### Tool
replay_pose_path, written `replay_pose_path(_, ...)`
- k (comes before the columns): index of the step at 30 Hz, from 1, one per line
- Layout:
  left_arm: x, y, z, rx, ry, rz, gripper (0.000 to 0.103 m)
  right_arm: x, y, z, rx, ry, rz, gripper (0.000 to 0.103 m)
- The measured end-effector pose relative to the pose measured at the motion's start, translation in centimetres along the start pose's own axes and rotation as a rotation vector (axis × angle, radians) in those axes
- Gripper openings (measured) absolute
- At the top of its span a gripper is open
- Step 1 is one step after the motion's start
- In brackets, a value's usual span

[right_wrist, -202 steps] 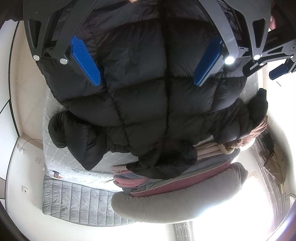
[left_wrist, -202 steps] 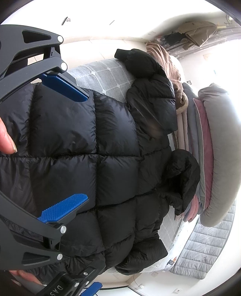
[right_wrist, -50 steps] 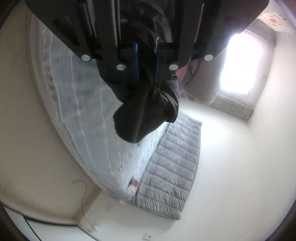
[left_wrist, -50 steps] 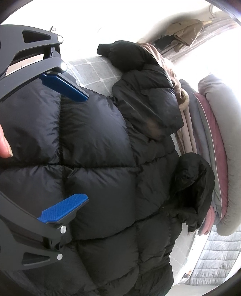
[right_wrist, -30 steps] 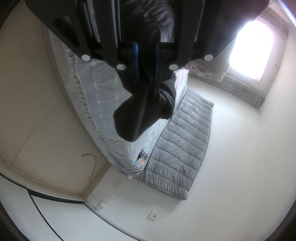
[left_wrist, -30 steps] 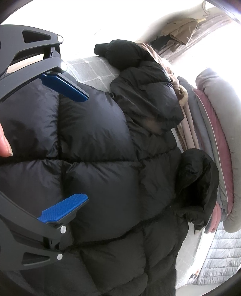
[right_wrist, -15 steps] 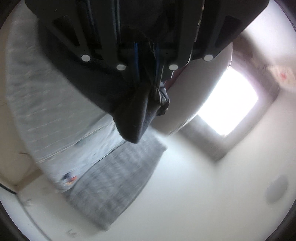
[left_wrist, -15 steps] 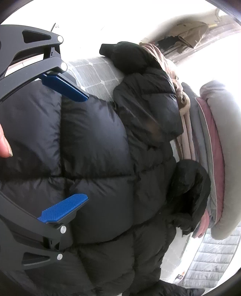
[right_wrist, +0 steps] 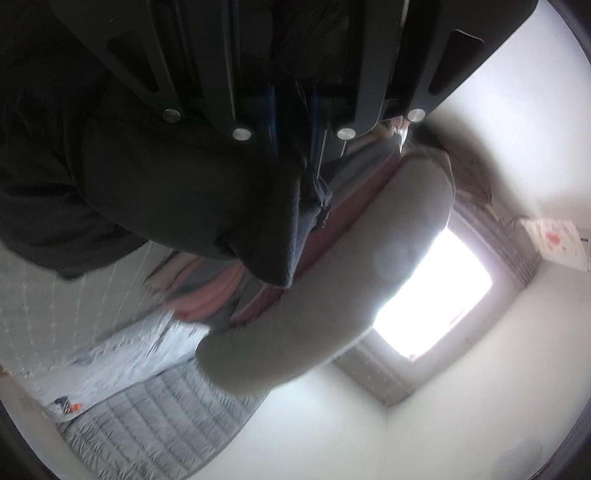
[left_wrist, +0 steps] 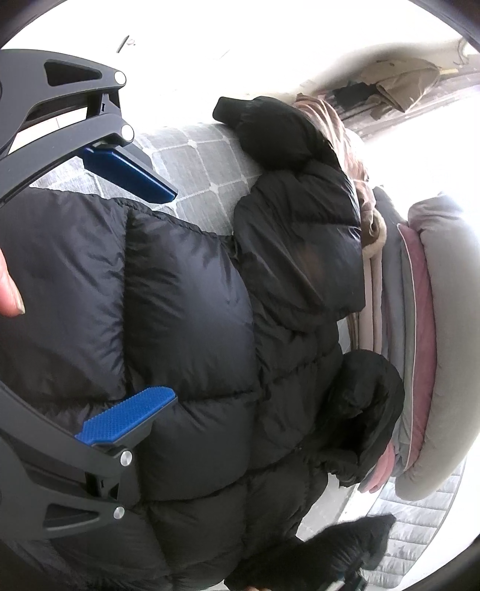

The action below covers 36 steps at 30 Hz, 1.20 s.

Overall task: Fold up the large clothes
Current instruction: 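Carry the held sleeve across the jacket front with the right tool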

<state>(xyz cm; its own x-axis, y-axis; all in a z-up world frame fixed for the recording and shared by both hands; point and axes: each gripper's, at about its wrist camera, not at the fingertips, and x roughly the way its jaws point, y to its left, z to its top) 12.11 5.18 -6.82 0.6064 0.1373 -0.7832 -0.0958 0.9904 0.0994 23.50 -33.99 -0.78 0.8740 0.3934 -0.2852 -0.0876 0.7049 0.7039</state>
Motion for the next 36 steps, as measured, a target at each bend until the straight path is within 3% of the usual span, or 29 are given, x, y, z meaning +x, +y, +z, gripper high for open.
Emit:
replay_pose_path(13, 0.0, 1.6, -0.1, -0.037, -0.004, -0.002, 0.096, 4.6, 2.7, -5.8, -0.076, 0.109, -0.002, 0.014)
replay_pose_path(23, -0.2, 2.2, -0.2, -0.049, -0.007, -0.004, 0.096, 7.3, 3.7, -8.5, -0.150, 0.191, -0.041, 0.015)
replay_pose_path(36, 0.1, 3.1, -0.3, -0.069, -0.002, -0.005, 0.096, 8.7, 4.7, -10.9, -0.170, 0.256, 0.004, 0.015)
